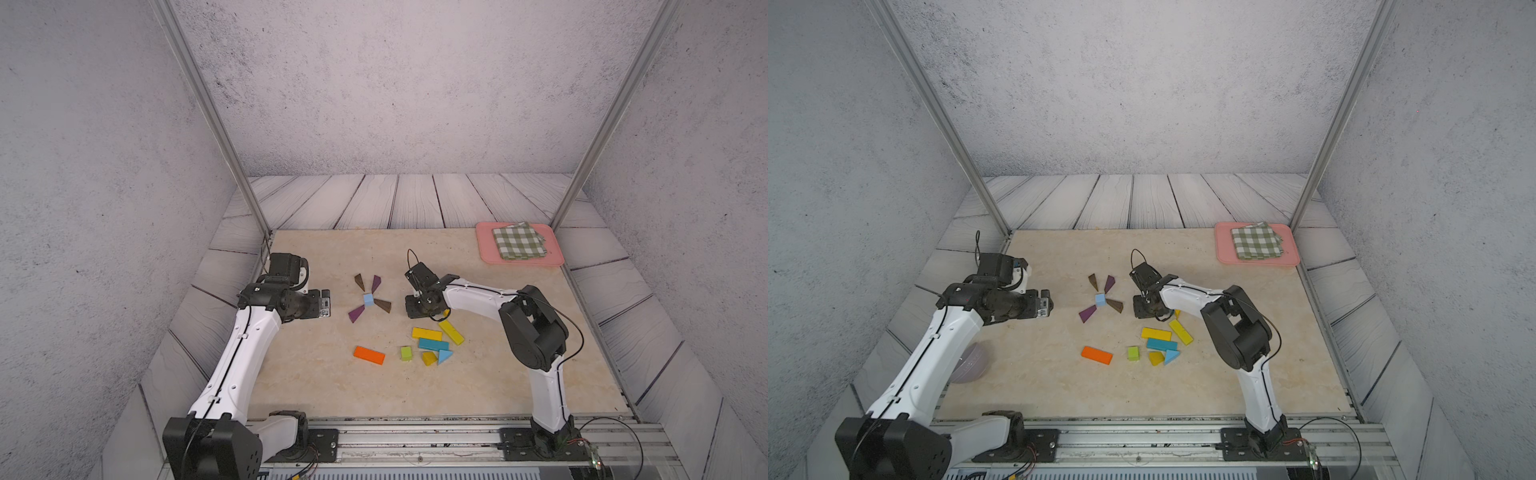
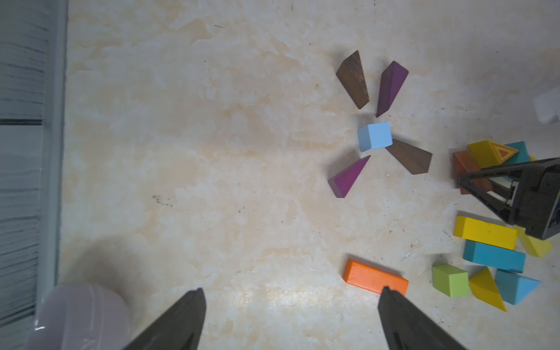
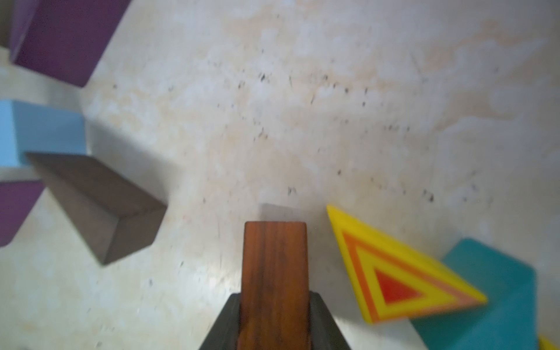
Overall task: Assemble a small pinwheel with building blocks
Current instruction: Pick up the building block from the center of the board, then assemble the building block at the center of the board.
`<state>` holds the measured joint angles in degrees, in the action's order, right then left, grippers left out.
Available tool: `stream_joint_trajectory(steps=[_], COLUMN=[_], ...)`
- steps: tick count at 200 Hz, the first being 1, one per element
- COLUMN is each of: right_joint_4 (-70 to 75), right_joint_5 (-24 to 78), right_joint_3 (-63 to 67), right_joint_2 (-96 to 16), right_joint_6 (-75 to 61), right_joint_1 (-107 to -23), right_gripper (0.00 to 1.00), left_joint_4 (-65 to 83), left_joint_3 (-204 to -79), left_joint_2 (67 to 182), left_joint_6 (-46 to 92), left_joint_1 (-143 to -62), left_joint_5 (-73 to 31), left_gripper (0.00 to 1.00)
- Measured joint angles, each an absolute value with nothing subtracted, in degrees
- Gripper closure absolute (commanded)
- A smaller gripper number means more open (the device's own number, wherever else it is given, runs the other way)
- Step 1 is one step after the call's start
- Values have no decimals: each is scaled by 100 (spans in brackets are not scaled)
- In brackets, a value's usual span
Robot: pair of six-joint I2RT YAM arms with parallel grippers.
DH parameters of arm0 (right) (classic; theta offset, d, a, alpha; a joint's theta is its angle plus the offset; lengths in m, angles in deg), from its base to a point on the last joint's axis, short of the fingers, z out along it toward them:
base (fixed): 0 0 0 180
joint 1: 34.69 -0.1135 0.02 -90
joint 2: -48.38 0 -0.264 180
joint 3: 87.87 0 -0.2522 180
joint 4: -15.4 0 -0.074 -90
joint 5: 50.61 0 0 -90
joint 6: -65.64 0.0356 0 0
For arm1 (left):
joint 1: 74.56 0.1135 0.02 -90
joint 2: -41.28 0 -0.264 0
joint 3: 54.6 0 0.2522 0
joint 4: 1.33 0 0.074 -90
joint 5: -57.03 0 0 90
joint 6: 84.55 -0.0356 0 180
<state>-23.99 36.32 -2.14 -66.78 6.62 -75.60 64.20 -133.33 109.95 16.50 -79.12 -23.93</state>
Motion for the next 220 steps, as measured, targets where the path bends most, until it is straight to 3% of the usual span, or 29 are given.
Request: stream_joint_trajectory(steps=[57, 74, 115, 174, 220], right_joint_4=[-913, -67, 1336, 2134, 2265], right_joint_5=[2570, 2224, 1855, 1787, 1844], right_joint_3=[1573, 2251, 2959, 2990, 3051], right_joint_2=[-4643, -4118, -3731, -3620, -3591], right_joint_6=[800, 1030, 1296, 1266, 1242], right_joint_1=[-7560, -7562, -7763, -7953, -7953], right_gripper=[88, 89, 89, 89, 89], left_joint_4=[4949, 4359, 3406, 3275, 3325], left_joint_3=[-12516, -12175, -12164, -12907, -12953], left_joint_2=[10757, 10778, 11001, 11644, 11860], left_joint_6=[3448, 4246, 5448, 5770, 5826], left_joint_1=[-7984, -8238, -9298, -10277, -10566], left_joint_5=[-667, -358, -251, -656, -863], left_gripper=[4, 11, 36, 55, 60])
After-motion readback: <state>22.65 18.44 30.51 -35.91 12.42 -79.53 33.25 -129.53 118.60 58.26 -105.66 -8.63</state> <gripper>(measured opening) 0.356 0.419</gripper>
